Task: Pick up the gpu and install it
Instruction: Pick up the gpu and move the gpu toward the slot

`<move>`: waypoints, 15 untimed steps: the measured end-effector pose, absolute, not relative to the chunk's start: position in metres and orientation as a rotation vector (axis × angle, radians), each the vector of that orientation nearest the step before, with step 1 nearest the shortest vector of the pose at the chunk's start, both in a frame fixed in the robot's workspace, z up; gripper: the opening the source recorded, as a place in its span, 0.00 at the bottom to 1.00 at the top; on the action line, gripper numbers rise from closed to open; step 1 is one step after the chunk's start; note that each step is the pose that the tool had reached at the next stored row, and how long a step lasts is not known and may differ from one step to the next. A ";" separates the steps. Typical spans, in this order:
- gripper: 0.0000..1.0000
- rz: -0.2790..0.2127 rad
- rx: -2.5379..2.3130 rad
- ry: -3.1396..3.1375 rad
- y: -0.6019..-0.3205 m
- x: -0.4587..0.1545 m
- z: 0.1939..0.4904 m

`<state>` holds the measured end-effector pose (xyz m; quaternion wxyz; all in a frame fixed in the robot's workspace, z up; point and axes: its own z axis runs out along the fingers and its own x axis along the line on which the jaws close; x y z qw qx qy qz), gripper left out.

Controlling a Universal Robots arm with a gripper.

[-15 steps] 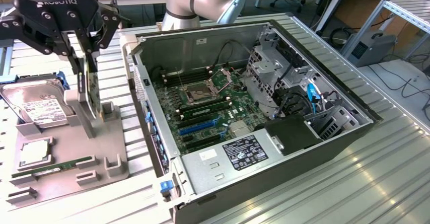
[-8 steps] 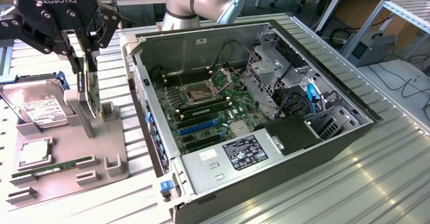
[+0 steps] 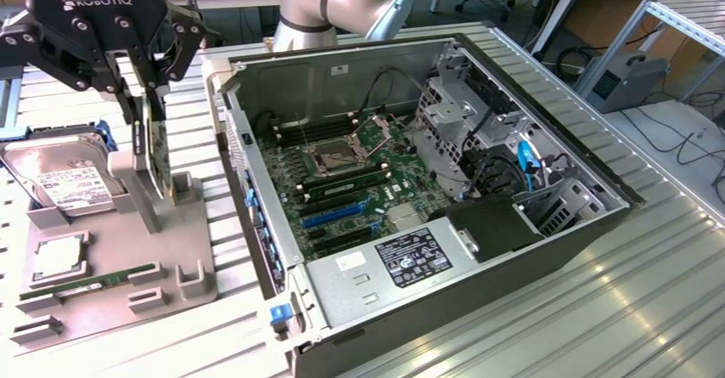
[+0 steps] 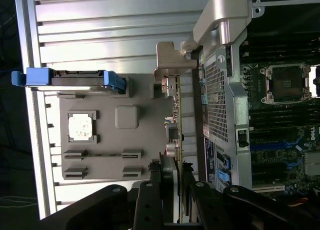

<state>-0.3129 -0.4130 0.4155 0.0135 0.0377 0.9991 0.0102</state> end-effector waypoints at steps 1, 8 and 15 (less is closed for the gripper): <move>0.27 0.032 0.117 3.112 -0.413 -0.312 0.415; 0.27 0.032 0.117 3.112 -0.414 -0.303 0.415; 0.27 0.032 0.118 3.112 -0.414 -0.294 0.415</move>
